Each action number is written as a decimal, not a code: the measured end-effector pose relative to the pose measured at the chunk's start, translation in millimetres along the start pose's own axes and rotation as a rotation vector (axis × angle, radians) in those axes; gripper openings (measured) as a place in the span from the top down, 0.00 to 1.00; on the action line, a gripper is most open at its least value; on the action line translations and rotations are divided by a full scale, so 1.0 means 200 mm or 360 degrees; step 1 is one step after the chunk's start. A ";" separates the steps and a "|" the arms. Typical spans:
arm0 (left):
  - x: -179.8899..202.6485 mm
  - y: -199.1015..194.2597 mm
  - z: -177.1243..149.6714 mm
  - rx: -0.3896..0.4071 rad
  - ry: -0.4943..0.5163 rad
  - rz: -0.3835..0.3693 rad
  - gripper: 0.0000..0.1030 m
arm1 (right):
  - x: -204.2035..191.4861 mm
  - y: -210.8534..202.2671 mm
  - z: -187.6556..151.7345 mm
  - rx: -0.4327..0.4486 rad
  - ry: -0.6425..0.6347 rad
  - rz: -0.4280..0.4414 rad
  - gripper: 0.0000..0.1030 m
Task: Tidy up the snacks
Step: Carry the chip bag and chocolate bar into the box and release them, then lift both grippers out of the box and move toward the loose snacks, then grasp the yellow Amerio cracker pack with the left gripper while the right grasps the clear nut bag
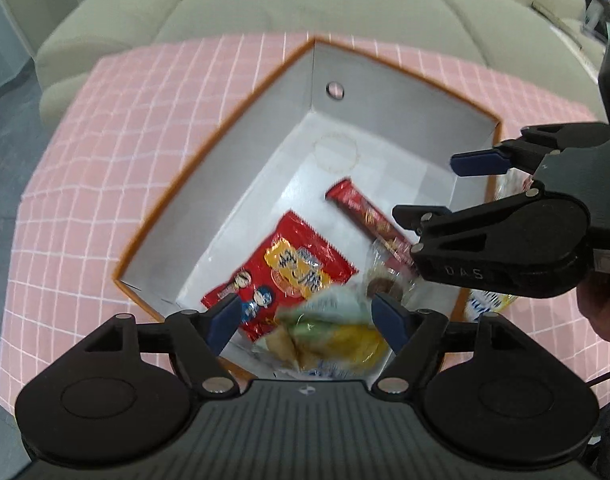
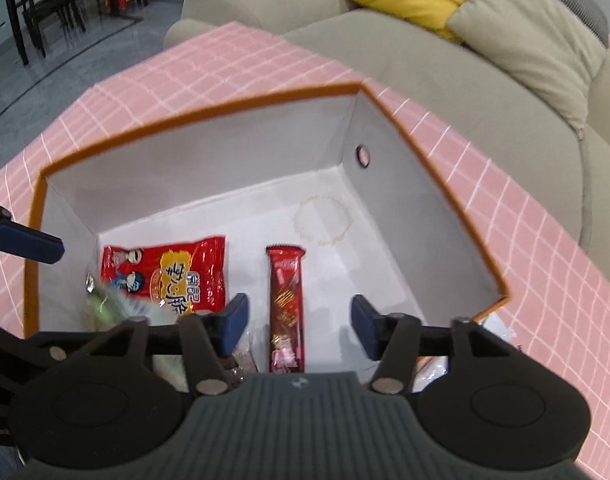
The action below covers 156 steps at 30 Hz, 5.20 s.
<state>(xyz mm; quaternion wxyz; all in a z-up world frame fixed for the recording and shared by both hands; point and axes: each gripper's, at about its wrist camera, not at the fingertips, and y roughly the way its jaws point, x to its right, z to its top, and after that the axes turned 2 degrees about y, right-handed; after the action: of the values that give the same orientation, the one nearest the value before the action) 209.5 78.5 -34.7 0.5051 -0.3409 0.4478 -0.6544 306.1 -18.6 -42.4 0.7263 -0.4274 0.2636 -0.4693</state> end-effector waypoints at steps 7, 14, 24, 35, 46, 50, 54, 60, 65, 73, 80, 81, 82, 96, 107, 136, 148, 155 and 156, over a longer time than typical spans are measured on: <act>0.02 -0.19 -0.02 0.0218 -0.0073 0.0017 0.16 | 0.07 -0.19 -0.03 0.0133 0.0131 -0.0045 0.29; 0.09 -0.33 -0.08 0.0393 -0.0079 0.0089 0.15 | 0.11 -0.40 -0.13 0.0287 0.0251 -0.0051 0.23; 0.24 -0.44 -0.26 0.0615 -0.0064 0.0105 0.23 | 0.15 -0.63 -0.45 0.0559 0.0327 -0.0063 0.19; 0.42 -0.40 -0.46 0.0722 -0.0169 -0.0038 0.26 | 0.19 -0.68 -0.86 0.0597 0.0439 -0.0164 0.19; 0.62 -0.22 -0.55 0.0660 -0.0173 -0.0181 0.28 | 0.27 -0.57 -1.22 0.0483 0.0482 -0.0313 0.19; 0.68 -0.15 -0.56 0.0616 -0.0142 -0.0190 0.28 | 0.30 -0.53 -1.28 0.0435 0.0475 -0.0340 0.19; 0.72 -0.08 -0.55 0.0607 -0.0124 -0.0222 0.28 | 0.31 -0.47 -1.31 0.0409 0.0432 -0.0356 0.19; 0.78 0.04 -0.49 0.0533 0.0040 -0.0152 0.24 | 0.36 -0.40 -1.28 0.0384 0.0371 -0.0339 0.23; 0.79 0.14 -0.45 0.0457 0.0127 -0.0119 0.24 | 0.43 -0.31 -1.23 0.0328 0.0346 -0.0300 0.32; 0.80 0.32 -0.41 0.0347 0.0143 -0.0051 0.31 | 0.47 -0.17 -1.14 0.0313 0.0201 -0.0199 0.38; 0.78 0.45 -0.39 0.0263 0.0106 -0.0014 0.46 | 0.53 -0.04 -1.06 0.0254 0.0059 -0.0187 0.38; 0.78 0.46 -0.38 0.0255 0.0104 -0.0015 0.49 | 0.54 -0.03 -1.06 0.0246 0.0053 -0.0173 0.40; 0.77 0.46 -0.38 0.0247 0.0102 -0.0018 0.55 | 0.54 -0.02 -1.05 0.0239 0.0050 -0.0155 0.44; 0.79 0.46 -0.38 0.0249 0.0139 -0.0079 0.93 | 0.48 -0.02 -1.08 0.0173 0.0068 -0.0150 1.00; 0.83 0.39 -0.47 0.0180 0.0204 -0.0189 0.95 | 0.39 -0.17 -1.22 0.0175 0.0153 -0.0171 1.00; 0.86 0.46 -0.32 0.0289 0.0522 -0.0207 0.19 | 0.56 -0.11 -1.05 0.0248 0.0643 -0.0096 0.47; 0.83 0.54 -0.31 0.0233 0.0392 -0.0212 0.34 | 0.58 0.03 -1.02 0.0159 0.0739 -0.0044 0.56; 0.80 0.52 -0.32 0.0227 0.0311 -0.0164 0.40 | 0.56 0.03 -1.02 0.0152 0.0654 -0.0051 0.74; 0.80 0.51 -0.32 0.0226 0.0306 -0.0152 0.41 | 0.56 0.03 -1.02 0.0154 0.0647 -0.0050 0.75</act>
<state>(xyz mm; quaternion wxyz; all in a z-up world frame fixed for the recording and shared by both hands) 146.7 -70.6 -155.1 0.4510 -0.2610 0.4297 -0.7375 195.5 -196.2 -146.6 0.6705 -0.2926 0.3754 -0.5692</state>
